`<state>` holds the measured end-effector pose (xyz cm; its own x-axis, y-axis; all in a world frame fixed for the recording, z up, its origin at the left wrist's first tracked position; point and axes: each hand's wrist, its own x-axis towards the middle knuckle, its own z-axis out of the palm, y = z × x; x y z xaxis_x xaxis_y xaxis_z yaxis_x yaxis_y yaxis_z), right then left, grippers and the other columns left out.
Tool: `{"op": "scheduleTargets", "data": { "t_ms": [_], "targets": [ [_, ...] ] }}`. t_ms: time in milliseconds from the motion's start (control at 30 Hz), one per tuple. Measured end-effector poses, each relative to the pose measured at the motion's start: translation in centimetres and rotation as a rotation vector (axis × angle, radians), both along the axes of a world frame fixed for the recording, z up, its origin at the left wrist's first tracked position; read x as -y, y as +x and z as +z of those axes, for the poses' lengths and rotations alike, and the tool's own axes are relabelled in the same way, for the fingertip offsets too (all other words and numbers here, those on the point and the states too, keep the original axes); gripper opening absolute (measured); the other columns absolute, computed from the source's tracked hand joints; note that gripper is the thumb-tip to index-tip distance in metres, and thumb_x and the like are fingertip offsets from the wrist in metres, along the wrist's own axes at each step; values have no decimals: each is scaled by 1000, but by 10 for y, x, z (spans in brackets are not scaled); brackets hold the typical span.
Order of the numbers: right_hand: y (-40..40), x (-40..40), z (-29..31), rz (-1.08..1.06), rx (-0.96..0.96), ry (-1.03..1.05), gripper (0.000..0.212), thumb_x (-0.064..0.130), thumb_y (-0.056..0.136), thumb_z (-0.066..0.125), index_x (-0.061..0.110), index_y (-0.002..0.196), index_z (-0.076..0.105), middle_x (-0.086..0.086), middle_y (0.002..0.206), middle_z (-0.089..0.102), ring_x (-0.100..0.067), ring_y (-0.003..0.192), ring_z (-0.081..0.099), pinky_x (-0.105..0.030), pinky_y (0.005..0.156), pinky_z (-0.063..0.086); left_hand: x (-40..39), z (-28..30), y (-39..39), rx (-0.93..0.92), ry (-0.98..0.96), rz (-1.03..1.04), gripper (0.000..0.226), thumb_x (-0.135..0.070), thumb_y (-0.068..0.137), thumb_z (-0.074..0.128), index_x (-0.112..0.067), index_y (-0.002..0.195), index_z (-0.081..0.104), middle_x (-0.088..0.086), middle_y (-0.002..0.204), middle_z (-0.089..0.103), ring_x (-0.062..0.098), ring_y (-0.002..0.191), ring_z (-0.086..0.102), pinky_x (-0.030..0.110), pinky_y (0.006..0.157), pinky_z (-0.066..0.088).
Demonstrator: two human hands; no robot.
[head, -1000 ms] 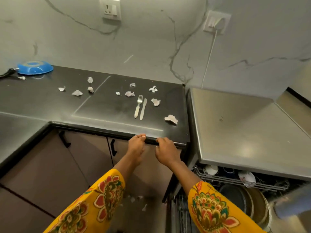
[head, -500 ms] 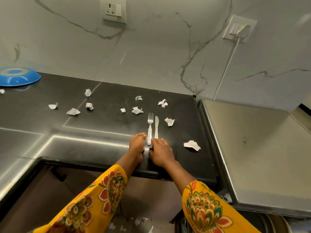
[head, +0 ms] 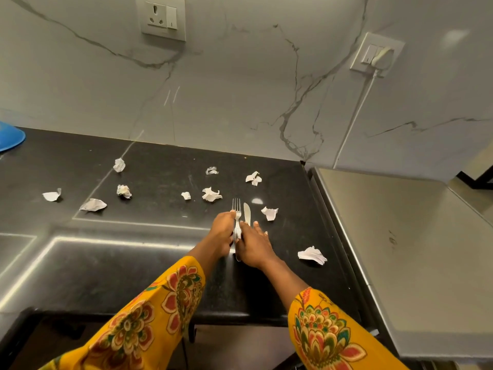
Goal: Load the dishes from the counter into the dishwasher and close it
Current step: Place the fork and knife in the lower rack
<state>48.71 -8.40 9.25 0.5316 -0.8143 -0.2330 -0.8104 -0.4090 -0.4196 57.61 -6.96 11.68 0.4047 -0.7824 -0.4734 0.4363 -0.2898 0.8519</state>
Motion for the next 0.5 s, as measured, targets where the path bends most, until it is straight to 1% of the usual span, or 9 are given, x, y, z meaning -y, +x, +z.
{"op": "scheduleTargets", "data": {
  "t_ms": [33, 67, 133, 167, 233, 300, 367, 433, 500],
  "targets": [
    [4, 2, 1, -19, 12, 17, 59, 17, 95, 40, 12, 149, 18, -13, 154, 25, -28, 146, 8, -44, 116, 9, 2, -1, 1, -23, 10, -11, 29, -15, 102, 35, -16, 76, 50, -9, 32, 49, 0, 26, 45, 9, 31, 35],
    [8, 4, 2, -35, 21, 20, 59, 14, 92, 43, 12, 148, 22, -16, 149, 33, -30, 144, 18, -44, 116, 14, 4, -2, 2, -30, 25, -21, 28, -13, 101, 35, -16, 77, 50, -7, 36, 51, 1, 27, 45, 10, 32, 35],
    [13, 8, 2, -69, 43, 0, 56, 11, 87, 49, 11, 141, 33, -18, 133, 52, -35, 129, 41, -44, 108, 31, 6, -4, 4, 2, 50, -38, 31, -7, 97, 34, -17, 71, 46, -1, 47, 48, 2, 28, 42, 13, 35, 33],
    [14, 10, 2, -93, 68, 8, 54, 10, 87, 50, 11, 139, 36, -19, 126, 57, -36, 122, 48, -43, 103, 38, 7, -6, 5, 21, 65, -40, 33, -3, 95, 32, -17, 67, 44, 0, 50, 44, 4, 30, 40, 15, 38, 31],
    [12, 10, 2, -131, 118, 46, 51, 12, 89, 48, 11, 139, 37, -20, 122, 59, -36, 117, 52, -43, 98, 43, 7, -12, 6, 63, 107, -37, 34, 4, 91, 33, -14, 63, 43, 4, 55, 45, 10, 42, 45, 21, 46, 32],
    [9, 9, 1, -143, 136, 58, 53, 13, 89, 47, 12, 140, 37, -20, 124, 58, -35, 118, 52, -41, 98, 44, 9, -20, 7, 111, 149, -44, 28, 7, 88, 39, -9, 67, 48, 11, 67, 51, 15, 54, 51, 25, 49, 39],
    [6, 7, -1, -148, 160, 64, 54, 13, 86, 49, 13, 139, 39, -19, 126, 57, -34, 120, 52, -41, 99, 44, 10, -26, 8, 165, 191, -68, 16, 7, 86, 49, -4, 75, 52, 19, 83, 58, 18, 59, 55, 28, 48, 44],
    [5, 2, -2, -146, 192, 74, 52, 12, 86, 50, 11, 137, 42, -19, 125, 58, -34, 120, 51, -42, 100, 43, 10, -28, 8, 228, 232, -92, 4, 3, 84, 59, 2, 84, 55, 25, 92, 60, 20, 60, 57, 28, 45, 46],
    [2, -3, -1, -138, 212, 76, 52, 10, 87, 52, 10, 137, 42, -17, 126, 59, -32, 121, 51, -40, 101, 42, 8, -29, 7, 293, 275, -104, 18, 0, 82, 65, 9, 95, 57, 29, 96, 60, 23, 60, 55, 26, 41, 46]
  ]
}}
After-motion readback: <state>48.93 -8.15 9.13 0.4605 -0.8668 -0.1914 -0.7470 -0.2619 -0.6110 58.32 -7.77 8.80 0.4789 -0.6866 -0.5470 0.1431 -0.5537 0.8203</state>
